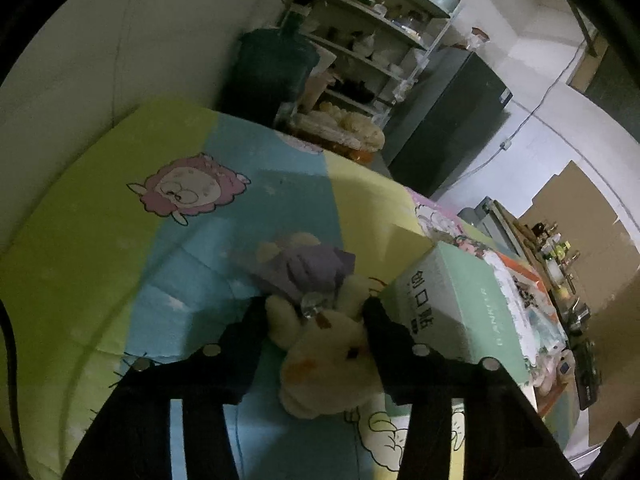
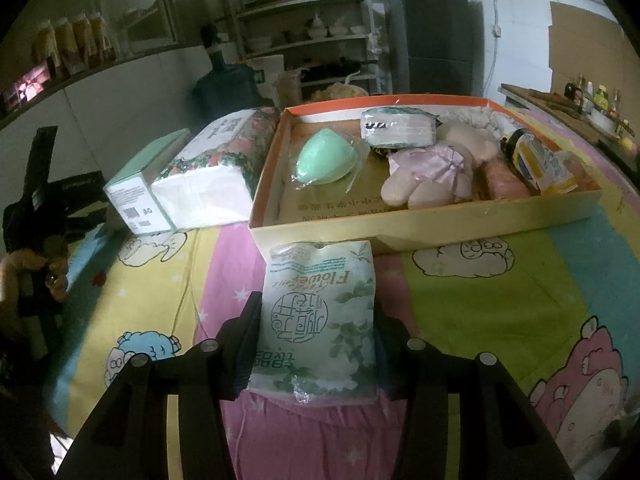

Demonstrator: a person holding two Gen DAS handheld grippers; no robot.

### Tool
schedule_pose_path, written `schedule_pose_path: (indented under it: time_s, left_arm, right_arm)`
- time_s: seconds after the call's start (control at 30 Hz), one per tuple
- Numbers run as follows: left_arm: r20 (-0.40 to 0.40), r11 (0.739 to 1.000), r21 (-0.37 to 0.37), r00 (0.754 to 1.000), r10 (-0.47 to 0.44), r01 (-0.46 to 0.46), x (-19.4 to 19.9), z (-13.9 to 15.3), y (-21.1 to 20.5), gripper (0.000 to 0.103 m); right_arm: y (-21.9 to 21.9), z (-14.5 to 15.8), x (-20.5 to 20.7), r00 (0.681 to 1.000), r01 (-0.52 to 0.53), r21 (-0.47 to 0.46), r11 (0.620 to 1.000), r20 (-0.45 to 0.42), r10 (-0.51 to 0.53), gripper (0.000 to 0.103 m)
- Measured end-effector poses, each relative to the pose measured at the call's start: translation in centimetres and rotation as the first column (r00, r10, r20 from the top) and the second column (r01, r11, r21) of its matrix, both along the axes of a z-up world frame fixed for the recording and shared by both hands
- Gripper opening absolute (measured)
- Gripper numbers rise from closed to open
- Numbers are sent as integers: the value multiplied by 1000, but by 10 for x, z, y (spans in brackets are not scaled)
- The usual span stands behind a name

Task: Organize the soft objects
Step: 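Grasp the white plush bunny with the left tool while the right tool grasps the leaf-print tissue pack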

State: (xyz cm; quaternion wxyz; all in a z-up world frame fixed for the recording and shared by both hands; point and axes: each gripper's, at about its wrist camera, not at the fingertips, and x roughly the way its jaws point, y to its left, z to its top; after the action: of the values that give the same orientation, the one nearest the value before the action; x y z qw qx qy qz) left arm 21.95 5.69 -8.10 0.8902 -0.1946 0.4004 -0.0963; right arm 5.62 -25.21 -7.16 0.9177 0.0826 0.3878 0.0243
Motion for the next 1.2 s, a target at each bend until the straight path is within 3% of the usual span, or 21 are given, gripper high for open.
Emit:
schedule_pose_path:
  time_s: [0.27, 0.53, 0.93, 1.2]
  left_arm:
    - [73, 999, 8, 997, 39, -39, -20, 15, 11, 44]
    - [224, 997, 49, 973, 47, -59, -67, 52, 13, 44]
    - [345, 996, 74, 936, -74, 51, -113, 93, -26, 44]
    - [376, 985, 104, 911, -167, 138, -128, 104, -68, 44]
  right_arm:
    - [-5, 6, -3, 1000, 10, 29, 1000, 24, -11, 49]
    - [-4, 21, -9, 997, 9, 27, 1000, 78, -11, 49]
    - [2, 52, -27, 986, 4, 6, 1000, 164, -5, 49]
    - [-4, 65, -33, 980, 19, 5, 1000, 198, -19, 49]
